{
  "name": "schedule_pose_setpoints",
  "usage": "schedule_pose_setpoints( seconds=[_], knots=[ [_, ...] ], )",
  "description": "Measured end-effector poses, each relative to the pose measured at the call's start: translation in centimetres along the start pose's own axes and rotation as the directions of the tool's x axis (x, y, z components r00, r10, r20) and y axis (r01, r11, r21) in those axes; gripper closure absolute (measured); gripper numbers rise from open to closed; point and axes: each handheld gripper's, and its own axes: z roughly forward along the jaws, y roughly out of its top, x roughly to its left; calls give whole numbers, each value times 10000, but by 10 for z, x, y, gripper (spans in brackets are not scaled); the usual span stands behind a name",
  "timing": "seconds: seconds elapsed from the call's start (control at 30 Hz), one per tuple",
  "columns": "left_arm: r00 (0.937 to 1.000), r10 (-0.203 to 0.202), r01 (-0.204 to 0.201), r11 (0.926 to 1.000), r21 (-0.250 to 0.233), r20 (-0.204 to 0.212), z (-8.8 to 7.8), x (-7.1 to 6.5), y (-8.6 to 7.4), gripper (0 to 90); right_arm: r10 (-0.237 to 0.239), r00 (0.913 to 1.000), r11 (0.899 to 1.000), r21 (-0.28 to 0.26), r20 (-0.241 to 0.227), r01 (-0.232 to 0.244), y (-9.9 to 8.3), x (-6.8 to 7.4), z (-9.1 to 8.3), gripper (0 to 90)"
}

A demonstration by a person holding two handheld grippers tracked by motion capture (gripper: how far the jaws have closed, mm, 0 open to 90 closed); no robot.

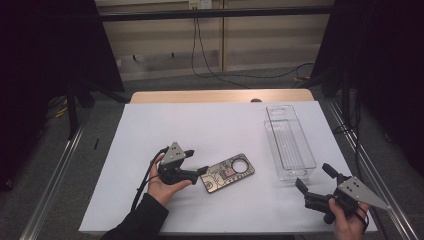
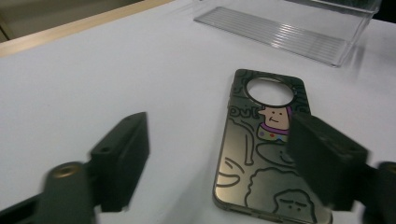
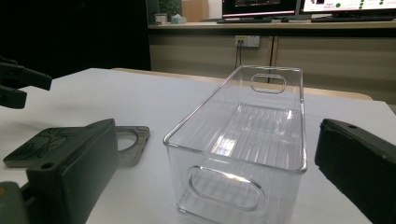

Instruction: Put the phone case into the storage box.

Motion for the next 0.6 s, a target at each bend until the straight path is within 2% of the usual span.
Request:
schedule_pose_setpoints(
  seconds=[0.03,0.07,0.17,0.2,0.33,0.4,0.47,0.57,0.6],
  knots=[
    [9998,70,-70,10000,-15,-161,1,-1,0,141,-4,10000,10000,0,2,4,0,0,0,0],
    [9998,93,-93,10000,0,-152,1,-1,0,110,-1,10000,10000,-1,-5,1,0,0,0,0],
    [10000,-72,71,9999,73,57,4,-1,0,42,2,10000,10000,8,11,-2,0,0,0,0],
    [10000,11,-12,9999,130,63,5,-1,0,34,-6,10000,10000,5,9,6,0,0,0,0],
    [9997,44,-46,9999,91,248,7,-5,2,33,-22,10000,10000,20,9,22,0,0,0,0],
    [9990,183,-184,9998,31,410,9,-7,4,35,-20,10000,10000,28,11,20,0,0,0,0],
    [9981,111,-114,9999,44,612,12,-9,6,34,-27,10000,10000,23,19,27,0,0,0,0],
    [9970,243,-263,9993,266,730,16,-12,9,47,-20,10000,10000,19,24,20,0,0,-1,0],
    [9958,183,-205,9995,239,899,17,-12,10,52,-25,10000,10000,4,29,25,0,0,-1,0]
  ],
)
